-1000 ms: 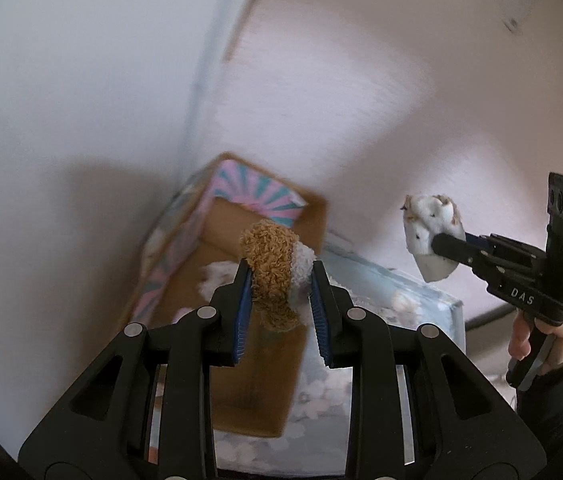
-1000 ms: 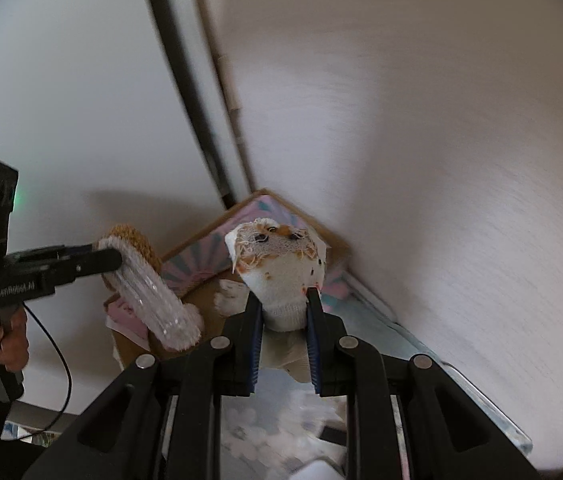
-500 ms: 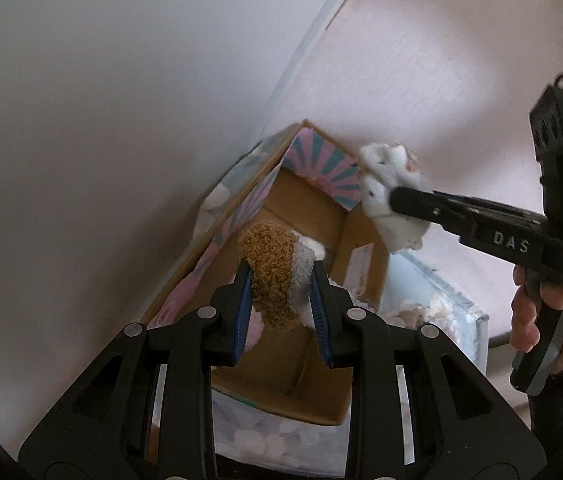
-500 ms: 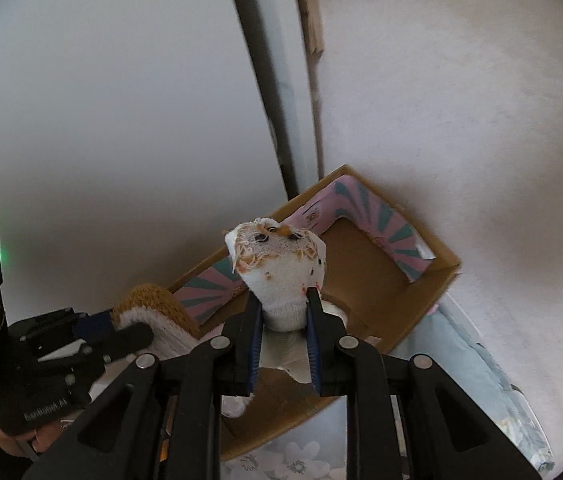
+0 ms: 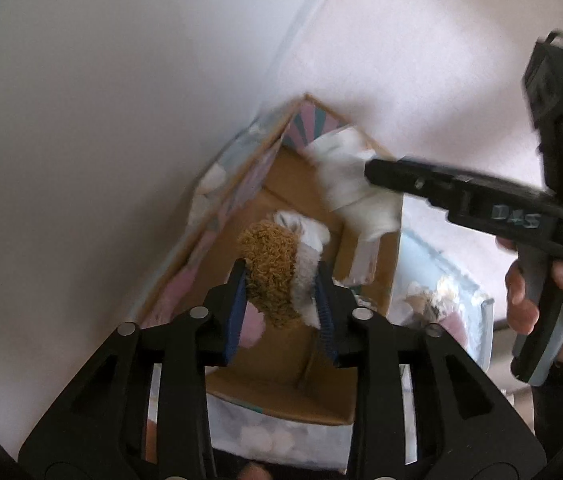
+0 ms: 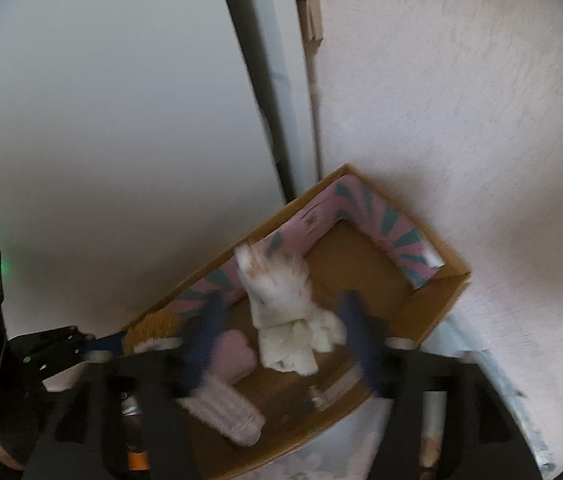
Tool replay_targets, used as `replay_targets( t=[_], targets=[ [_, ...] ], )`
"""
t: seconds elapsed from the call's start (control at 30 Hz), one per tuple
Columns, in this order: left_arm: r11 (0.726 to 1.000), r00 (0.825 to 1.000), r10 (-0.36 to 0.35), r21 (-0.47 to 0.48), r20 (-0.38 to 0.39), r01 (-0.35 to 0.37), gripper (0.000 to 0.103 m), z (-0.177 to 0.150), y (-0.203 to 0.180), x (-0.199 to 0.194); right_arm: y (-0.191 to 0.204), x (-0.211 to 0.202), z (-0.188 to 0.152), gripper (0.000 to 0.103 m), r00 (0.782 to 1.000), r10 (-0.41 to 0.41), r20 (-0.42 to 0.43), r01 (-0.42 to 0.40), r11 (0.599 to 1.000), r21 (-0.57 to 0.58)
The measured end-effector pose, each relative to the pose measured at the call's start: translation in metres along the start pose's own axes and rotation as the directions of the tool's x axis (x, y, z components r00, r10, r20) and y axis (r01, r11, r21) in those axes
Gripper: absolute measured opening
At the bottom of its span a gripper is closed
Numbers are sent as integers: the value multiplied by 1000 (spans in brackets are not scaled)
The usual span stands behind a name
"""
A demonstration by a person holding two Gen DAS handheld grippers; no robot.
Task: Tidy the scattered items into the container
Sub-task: 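Carry the brush and sock over the box and open both tools, then move both open tools back over the tray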
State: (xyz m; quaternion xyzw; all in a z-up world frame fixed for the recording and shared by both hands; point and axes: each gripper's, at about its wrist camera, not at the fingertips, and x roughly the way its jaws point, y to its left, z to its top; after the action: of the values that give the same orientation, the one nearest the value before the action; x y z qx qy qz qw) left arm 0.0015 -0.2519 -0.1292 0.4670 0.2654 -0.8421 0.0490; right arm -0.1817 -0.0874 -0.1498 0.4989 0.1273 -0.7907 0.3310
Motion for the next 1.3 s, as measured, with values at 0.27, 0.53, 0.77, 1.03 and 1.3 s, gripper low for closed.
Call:
replay_targets(
  t=[0.27, 0.53, 0.77, 1.03, 1.3],
  targets=[
    [999, 1000, 18, 38, 19, -18, 102, 1, -15, 3, -13, -22, 4, 68, 999, -5, 42, 4, 999, 32],
    [995, 999, 42, 90, 27, -44, 102, 4, -35, -2, -12, -53, -6, 68, 998, -33, 53, 32, 999, 25],
    [985, 996, 62, 158, 69, -72, 102, 2, -57, -23, -7, -85, -21, 68, 988, -101, 114, 104, 994, -23],
    [979, 996, 27, 199, 81, -43, 102, 4, -81, -38, -25, -131, -50, 68, 971, -122, 204, 114, 992, 52],
    [964, 993, -28, 266, 118, -4, 102, -2, -118, -47, -62, -159, -90, 68, 954, -214, 212, 177, 968, 178]
  ],
)
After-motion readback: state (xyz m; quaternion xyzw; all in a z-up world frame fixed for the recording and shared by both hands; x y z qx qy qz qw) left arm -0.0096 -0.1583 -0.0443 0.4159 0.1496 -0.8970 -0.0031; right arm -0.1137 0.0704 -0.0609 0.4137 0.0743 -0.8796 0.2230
